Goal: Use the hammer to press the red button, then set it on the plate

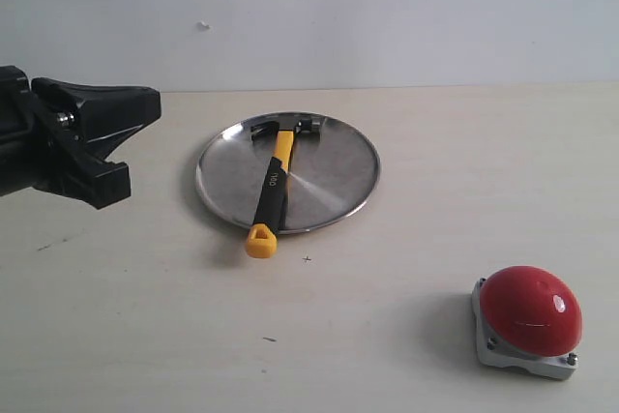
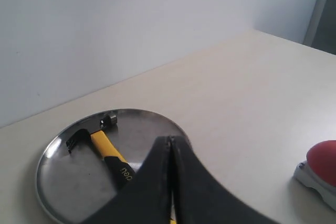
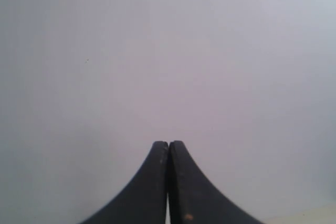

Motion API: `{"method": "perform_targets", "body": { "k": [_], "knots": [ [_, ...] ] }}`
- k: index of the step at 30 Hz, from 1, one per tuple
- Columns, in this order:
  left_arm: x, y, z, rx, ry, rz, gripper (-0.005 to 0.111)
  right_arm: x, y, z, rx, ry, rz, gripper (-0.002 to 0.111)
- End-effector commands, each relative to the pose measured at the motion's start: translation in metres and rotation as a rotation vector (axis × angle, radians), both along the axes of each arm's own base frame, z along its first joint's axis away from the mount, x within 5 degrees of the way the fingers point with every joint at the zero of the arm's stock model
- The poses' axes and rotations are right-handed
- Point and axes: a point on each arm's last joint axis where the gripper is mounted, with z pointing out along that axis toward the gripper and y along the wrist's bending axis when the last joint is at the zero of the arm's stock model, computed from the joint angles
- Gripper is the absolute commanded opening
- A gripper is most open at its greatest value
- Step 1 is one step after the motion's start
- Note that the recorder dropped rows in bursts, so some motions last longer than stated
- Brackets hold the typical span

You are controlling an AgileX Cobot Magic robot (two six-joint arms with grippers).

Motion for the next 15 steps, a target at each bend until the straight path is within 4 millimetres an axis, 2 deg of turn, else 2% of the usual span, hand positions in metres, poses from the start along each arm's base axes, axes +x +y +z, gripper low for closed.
{"method": "perform_targets", "body": {
  "k": [1, 4, 10, 15],
  "knots": [
    [-0.006, 0.007, 0.005, -0.018, 0.002, 0.043, 0.0, -0.001, 0.0, 0.0, -0.005, -0.004, 0.001, 0.0],
    [-0.015, 0.015, 0.012, -0.012, -0.021, 0.077, 0.0, -0.001, 0.0, 0.0, -0.004, -0.004, -0.001, 0.0],
    [-0.044, 0.053, 0.019, -0.028, -0.138, 0.207, 0.0, -0.001, 0.0, 0.0, -0.005, -0.004, 0.001, 0.0],
    [-0.066, 0.074, 0.013, -0.065, -0.189, 0.304, 0.0, -0.001, 0.0, 0.0, -0.005, -0.004, 0.001, 0.0]
  ]
}}
